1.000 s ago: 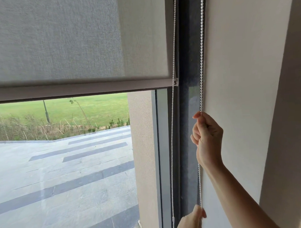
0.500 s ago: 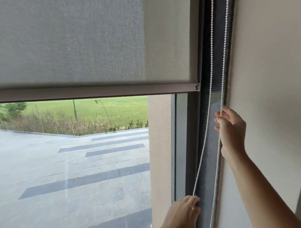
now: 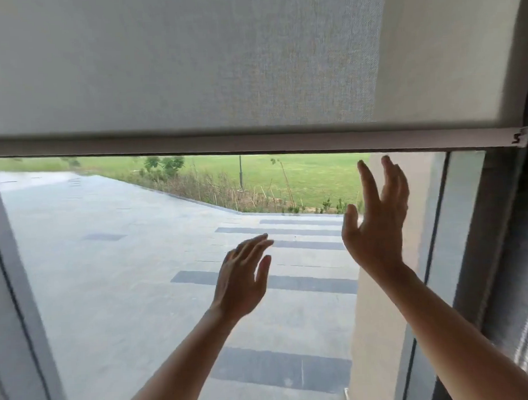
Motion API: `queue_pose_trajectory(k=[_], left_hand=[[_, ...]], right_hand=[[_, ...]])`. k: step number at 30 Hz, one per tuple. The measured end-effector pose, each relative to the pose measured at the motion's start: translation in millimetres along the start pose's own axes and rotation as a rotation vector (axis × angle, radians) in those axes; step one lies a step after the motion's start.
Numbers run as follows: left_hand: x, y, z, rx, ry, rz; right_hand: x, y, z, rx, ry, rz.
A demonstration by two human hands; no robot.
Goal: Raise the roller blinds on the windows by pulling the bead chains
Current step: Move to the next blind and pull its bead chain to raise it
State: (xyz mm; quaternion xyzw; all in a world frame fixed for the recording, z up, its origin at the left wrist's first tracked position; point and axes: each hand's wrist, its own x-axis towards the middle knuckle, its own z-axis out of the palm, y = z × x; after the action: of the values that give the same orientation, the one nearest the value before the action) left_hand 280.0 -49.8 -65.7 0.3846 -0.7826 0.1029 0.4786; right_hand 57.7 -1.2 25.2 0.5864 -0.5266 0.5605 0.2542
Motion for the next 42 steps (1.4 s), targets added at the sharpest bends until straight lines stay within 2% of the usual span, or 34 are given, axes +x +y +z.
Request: queue_pose_trajectory(k=[4, 17, 29, 32, 34, 39, 42], left_hand=[[-27, -65, -75, 0.185, 0.004, -0.096], [-125, -215, -287, 0.571, 0.041, -0.386], [-153, -377, -396, 0.74, 0.081, -0.516], [-145, -438, -420, 0.769, 0.087, -0.539], [-131, -514, -445, 0.785, 0.095, -0.581], [-129, -557, -457, 0.788, 0.179, -0.571], [-125, -614, -477, 0.75, 0.242, -0.596]], right_hand=[[-22, -61, 74, 0.096, -0.201, -0.028], [-93, -305, 236, 0.454, -0.583, -0.217], [-118, -497, 398, 0.7, -0.679, -0.351], [-110, -540, 455, 0.734, -0.675, -0.354], [-97, -588, 523, 0.745, -0.706, -0.351], [-93, -617, 563, 0.758, -0.701, -0.343], [-95, -654, 601, 0.76, -0.739, -0.358]])
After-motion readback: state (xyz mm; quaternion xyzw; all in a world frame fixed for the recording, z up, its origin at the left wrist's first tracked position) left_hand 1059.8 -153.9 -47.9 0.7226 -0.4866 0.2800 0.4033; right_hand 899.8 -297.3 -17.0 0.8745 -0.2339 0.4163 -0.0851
